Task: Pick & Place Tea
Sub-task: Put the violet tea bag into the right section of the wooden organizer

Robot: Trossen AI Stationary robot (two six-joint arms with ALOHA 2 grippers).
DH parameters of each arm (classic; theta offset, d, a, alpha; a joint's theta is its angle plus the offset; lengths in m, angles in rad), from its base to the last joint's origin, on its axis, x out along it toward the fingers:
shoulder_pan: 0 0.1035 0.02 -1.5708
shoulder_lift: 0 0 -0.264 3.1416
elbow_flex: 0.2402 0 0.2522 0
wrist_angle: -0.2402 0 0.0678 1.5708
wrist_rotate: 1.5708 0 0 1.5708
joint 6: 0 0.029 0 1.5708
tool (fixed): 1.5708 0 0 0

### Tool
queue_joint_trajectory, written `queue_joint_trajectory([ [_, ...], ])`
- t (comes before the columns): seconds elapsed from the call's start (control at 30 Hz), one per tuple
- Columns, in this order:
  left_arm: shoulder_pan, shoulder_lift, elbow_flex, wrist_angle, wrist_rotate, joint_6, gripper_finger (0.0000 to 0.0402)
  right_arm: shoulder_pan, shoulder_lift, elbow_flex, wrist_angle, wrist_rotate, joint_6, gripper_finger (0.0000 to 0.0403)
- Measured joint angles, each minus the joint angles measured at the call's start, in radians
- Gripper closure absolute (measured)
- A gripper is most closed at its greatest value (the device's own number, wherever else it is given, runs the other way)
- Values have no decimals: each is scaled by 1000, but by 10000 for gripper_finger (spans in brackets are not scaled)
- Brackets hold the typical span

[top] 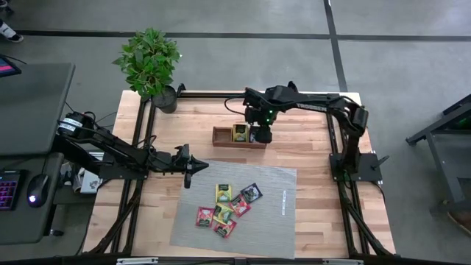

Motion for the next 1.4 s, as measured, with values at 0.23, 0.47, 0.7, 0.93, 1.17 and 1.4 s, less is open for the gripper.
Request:
queue_joint_trajectory([
  [0.23, 0, 2, 0, -6, 46, -11, 401, 63, -59, 0, 16, -84, 76, 218],
  [0.47, 0, 2, 0, -6, 45, -15, 401, 174, -66, -35, 68, -94, 88, 223],
  [0.7, 0, 3, 79, -137, 51, -17, 401, 256, -157, -339, 312, -173, 191, 226],
  [0.93, 0, 3, 164, -250, 77, -16, 401, 350, -300, -591, 616, -115, 308, 226],
  [1.17, -2, 11, 167, -241, 71, -91, 401, 432, -377, -738, 796, -76, 374, 256],
  [1.4, -27, 175, 183, -167, 47, -283, 401, 511, -378, -808, 870, -68, 363, 381],
])
